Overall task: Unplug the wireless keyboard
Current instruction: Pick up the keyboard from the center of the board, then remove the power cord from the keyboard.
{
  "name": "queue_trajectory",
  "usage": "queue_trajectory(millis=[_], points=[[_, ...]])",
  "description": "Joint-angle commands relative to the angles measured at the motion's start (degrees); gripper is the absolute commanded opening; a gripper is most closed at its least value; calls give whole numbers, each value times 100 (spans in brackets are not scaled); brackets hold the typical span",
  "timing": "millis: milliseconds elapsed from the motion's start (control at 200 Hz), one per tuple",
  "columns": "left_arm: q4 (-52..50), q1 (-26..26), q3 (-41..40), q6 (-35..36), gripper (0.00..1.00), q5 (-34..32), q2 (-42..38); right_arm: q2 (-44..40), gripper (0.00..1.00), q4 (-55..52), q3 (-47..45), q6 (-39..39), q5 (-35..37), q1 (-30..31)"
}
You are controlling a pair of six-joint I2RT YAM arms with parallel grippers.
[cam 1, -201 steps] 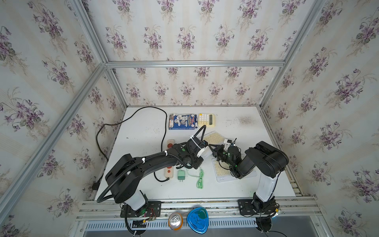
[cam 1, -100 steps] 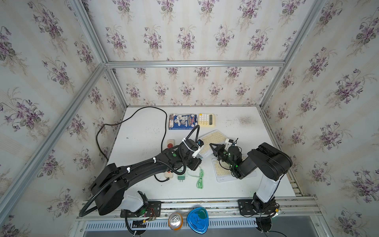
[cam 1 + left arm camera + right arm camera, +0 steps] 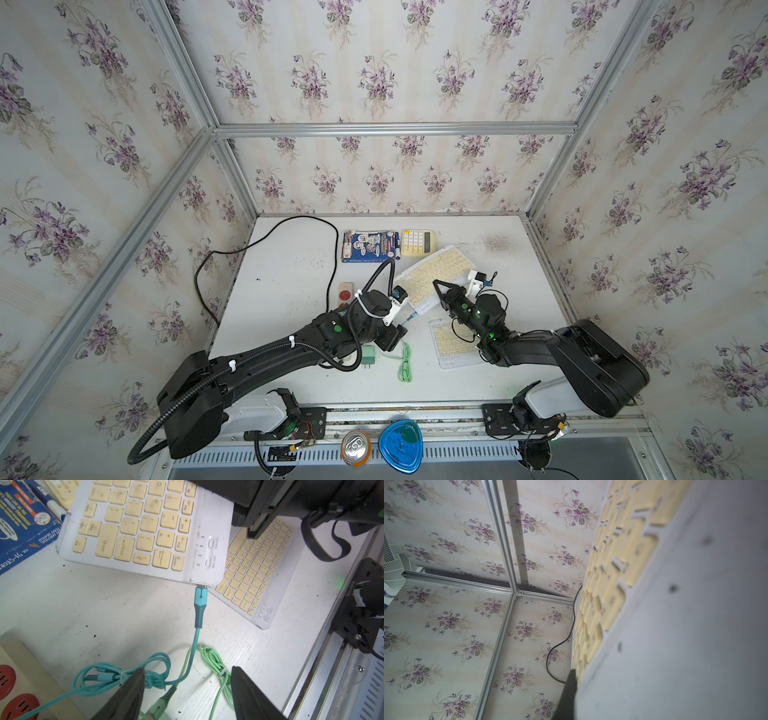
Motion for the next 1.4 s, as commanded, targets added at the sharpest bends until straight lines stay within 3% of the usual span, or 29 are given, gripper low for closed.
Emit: queue_trajectory(millis=[0, 200, 405, 560, 704, 864, 944, 1084, 1179, 1304, 1394], points=[[458, -139, -138, 123, 69, -131, -318, -581, 0, -222, 3, -870, 355, 70], [868, -487, -490, 262, 70, -530, -867, -1629, 0, -952, 129, -1938, 764, 589], [1227, -663, -779, 348, 71, -667, -1252, -2063, 0, -943, 199, -2761, 857, 1027], [1268, -677, -823, 327, 71, -714, -1289, -2075, 0, -697, 191, -2996, 661, 1117], [1452, -670, -995, 255, 74, -828, -1525, -2002, 13, -405, 172, -3089, 421, 1124], [1554, -637, -1225, 174, 76, -1077, -1858, -2126, 17, -634, 234, -3209, 425, 1129], [1562, -625, -1275, 175, 77, -1092, -1923, -2241, 25, -814, 286, -3274, 417, 1131], [1566, -583, -1240, 103, 77, -1059, -1833, -2429, 21, -1034, 274, -3300, 560, 1131], [1632, -247, -1294, -249, 79, -510, -1872, -2549, 20, -1131, 244, -3302, 656, 1128], [2175, 558, -1492, -1374, 81, 1021, -2063, -2625, 14, -1114, 267, -3263, 593, 1131], [2238, 614, -1346, -1853, 81, 1277, -2237, -2637, 10, -1129, 339, -3256, 549, 1130]])
